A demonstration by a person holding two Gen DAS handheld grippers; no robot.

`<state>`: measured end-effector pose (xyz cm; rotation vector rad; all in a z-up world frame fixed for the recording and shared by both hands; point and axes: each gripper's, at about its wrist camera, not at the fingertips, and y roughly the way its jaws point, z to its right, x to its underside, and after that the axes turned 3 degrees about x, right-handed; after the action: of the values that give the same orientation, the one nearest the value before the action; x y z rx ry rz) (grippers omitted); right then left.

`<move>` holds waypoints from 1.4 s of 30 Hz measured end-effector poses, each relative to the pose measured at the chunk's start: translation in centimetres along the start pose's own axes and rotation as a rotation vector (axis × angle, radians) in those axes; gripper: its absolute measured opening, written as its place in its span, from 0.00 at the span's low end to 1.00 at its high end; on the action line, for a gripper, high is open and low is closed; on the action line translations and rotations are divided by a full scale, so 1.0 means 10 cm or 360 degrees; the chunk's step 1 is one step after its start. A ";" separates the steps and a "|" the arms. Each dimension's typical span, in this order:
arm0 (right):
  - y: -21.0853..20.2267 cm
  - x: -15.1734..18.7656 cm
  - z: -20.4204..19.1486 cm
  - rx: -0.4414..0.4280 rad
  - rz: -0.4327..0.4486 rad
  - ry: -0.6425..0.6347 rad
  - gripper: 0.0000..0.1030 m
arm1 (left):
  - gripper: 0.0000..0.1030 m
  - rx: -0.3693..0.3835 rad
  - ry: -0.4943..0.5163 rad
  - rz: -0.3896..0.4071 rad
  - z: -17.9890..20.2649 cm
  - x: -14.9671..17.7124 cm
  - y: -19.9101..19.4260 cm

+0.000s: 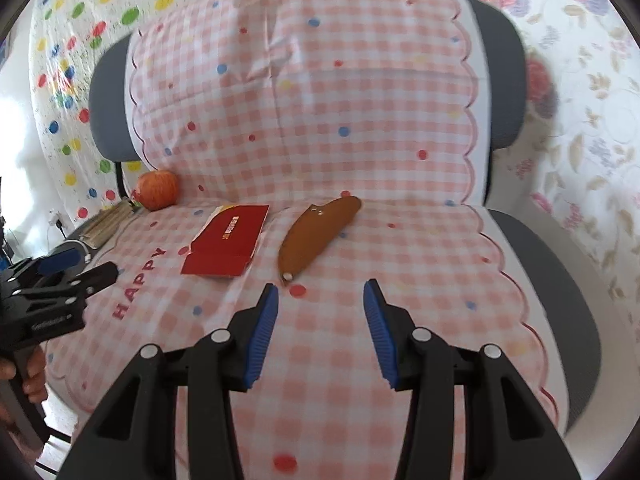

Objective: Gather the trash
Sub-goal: 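Move both open tools back to the chair seat, then grasp the brown leather sheath with the right tool while left grasps the red box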

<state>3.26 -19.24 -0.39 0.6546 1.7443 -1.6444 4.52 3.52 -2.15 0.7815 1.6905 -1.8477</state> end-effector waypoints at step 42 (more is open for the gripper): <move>0.67 -0.08 0.52 -0.0035 -0.0175 0.0208 0.45 | 0.88 0.0003 0.0094 -0.0380 0.87 -0.41 1.16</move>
<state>9.35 -23.76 -4.30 0.6804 1.9197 -1.6860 15.01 -6.30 -6.86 0.6646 1.8896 -2.0008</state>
